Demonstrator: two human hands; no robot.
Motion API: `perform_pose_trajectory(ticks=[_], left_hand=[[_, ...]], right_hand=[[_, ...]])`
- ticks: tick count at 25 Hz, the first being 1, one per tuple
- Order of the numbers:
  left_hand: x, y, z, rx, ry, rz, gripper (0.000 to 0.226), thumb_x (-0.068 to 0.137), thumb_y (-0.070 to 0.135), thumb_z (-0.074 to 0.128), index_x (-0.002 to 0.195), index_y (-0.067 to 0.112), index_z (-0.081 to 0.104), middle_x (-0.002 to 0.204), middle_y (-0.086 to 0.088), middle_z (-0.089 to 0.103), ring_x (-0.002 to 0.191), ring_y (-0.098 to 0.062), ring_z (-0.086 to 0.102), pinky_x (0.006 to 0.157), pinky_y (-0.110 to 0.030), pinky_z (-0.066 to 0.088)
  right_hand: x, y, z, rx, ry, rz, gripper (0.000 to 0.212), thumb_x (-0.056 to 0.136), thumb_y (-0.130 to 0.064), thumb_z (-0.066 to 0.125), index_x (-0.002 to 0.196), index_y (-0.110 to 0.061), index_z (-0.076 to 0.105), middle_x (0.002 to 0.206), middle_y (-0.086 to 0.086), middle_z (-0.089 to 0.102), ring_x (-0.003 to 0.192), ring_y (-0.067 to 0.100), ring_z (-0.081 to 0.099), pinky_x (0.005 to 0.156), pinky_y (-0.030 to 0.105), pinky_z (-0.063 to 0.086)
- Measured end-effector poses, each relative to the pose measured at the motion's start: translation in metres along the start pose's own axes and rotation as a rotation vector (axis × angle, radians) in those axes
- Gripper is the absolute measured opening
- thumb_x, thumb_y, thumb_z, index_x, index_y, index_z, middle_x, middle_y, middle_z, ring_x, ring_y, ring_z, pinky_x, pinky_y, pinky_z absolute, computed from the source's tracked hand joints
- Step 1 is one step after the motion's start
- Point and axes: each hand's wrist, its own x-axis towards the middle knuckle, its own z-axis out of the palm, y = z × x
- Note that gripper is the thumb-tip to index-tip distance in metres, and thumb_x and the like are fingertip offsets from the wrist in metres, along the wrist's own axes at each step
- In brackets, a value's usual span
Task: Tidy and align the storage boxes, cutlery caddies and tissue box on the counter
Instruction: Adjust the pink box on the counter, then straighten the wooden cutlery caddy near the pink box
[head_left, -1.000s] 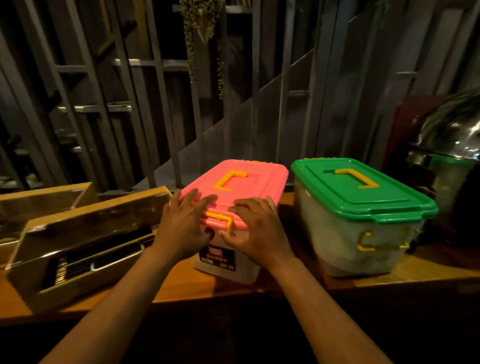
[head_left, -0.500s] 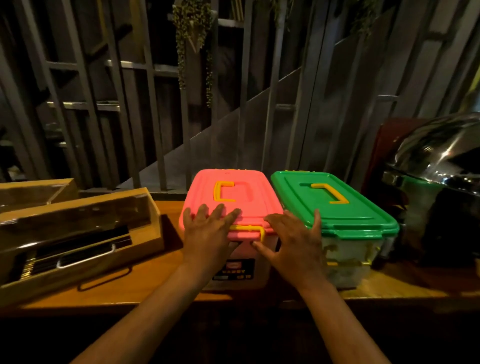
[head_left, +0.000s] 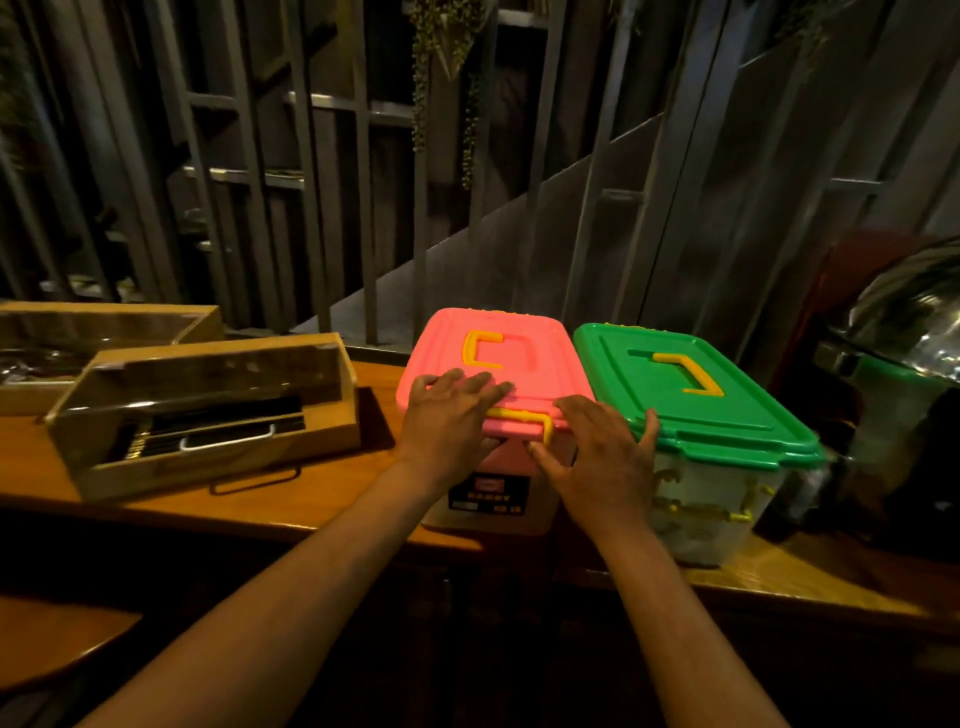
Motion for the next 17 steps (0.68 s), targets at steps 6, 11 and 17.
perform_pose_trajectory(ticks=[6, 11, 17], left_hand=[[-0.031, -0.015, -0.015, -0.066, 0.0, 0.03, 0.06, 0.091, 0.048, 0.052, 0.146, 0.036, 0.03, 0.152, 0.0, 0.038, 0.141, -0.025, 0.03, 0.116, -0.047, 0.02], [-0.08, -0.082, -0.032, -0.044, 0.08, -0.061, 0.054, 0.089, 0.048, 0.053, 0.14, 0.037, 0.039, 0.146, -0.002, 0.046, 0.137, -0.026, 0.037, 0.113, -0.05, 0.028], [-0.125, -0.214, -0.05, 0.032, 0.092, -0.254, 0.056, 0.091, 0.047, 0.054, 0.143, 0.034, 0.039, 0.151, -0.003, 0.041, 0.142, -0.027, 0.031, 0.116, -0.052, 0.024]], right_hand=[[-0.006, -0.001, -0.004, -0.049, -0.098, -0.022, 0.068, 0.077, -0.064, 0.053, 0.135, -0.03, 0.046, 0.142, -0.003, 0.051, 0.131, 0.024, 0.046, 0.111, 0.066, 0.013], [-0.008, -0.077, 0.0, 0.133, 0.001, -0.009, 0.059, 0.078, -0.058, 0.049, 0.132, -0.034, 0.052, 0.143, -0.003, 0.05, 0.138, 0.026, 0.037, 0.113, 0.062, 0.015], [0.001, -0.216, 0.058, 0.246, -0.076, -0.157, 0.053, 0.082, -0.049, 0.053, 0.133, -0.034, 0.049, 0.142, -0.004, 0.049, 0.14, 0.023, 0.034, 0.114, 0.056, 0.016]])
